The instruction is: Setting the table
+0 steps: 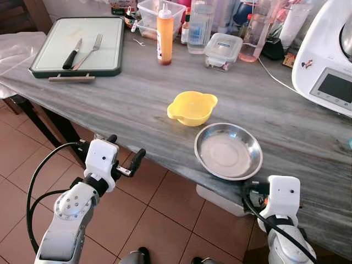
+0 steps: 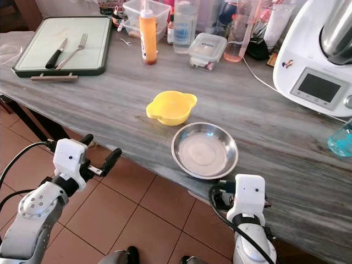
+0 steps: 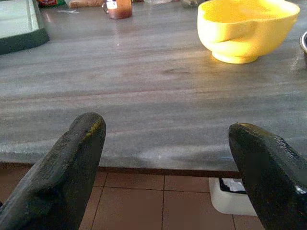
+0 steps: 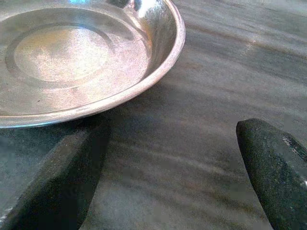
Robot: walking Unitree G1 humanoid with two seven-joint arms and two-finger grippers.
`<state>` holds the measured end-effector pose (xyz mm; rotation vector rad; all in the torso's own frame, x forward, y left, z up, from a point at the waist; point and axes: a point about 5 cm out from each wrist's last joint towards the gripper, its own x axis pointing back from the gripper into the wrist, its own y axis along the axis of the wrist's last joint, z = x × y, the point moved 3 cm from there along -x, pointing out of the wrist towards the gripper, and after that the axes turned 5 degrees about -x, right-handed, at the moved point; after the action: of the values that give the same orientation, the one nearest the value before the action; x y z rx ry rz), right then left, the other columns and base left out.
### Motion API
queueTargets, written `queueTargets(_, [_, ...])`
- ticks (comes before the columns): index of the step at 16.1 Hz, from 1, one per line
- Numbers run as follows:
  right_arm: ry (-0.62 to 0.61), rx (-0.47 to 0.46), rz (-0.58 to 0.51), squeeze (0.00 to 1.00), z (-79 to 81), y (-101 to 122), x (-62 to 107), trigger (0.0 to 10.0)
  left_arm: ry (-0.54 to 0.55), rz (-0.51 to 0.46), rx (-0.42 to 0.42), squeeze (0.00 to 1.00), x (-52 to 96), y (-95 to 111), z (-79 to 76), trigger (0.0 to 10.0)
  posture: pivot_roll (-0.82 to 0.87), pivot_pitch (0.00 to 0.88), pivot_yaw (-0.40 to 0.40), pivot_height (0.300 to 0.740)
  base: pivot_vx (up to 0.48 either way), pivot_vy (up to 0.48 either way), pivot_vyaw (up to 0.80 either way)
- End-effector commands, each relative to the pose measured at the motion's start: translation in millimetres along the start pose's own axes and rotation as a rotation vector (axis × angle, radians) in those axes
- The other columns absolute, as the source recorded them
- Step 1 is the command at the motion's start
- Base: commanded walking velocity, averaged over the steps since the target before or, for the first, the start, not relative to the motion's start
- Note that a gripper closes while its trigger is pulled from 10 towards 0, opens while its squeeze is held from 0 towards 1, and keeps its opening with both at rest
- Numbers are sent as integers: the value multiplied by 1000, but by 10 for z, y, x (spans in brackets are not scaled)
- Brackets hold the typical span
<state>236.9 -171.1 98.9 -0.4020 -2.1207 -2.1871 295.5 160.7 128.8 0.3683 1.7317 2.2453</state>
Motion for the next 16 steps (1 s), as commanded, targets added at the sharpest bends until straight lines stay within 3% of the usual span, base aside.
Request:
queueTargets(1, [7, 1, 10, 0, -19, -27, -11, 10000, -12, 6, -6, 0, 9, -31, -17, 10000, 90, 187, -41, 740, 0, 0, 0])
queueTargets(9, [73, -30, 9, 0, 92, -35, -38, 10000, -16, 4, -6, 0, -28, -60, -25, 10000, 85, 178, -42, 740, 0, 0, 0])
queueTargets(16, [43, -34, 9, 0, -99, -103, 86, 10000, -24, -9, -2, 0, -52, -20, -85, 10000, 69, 168, -40, 740, 0, 0, 0])
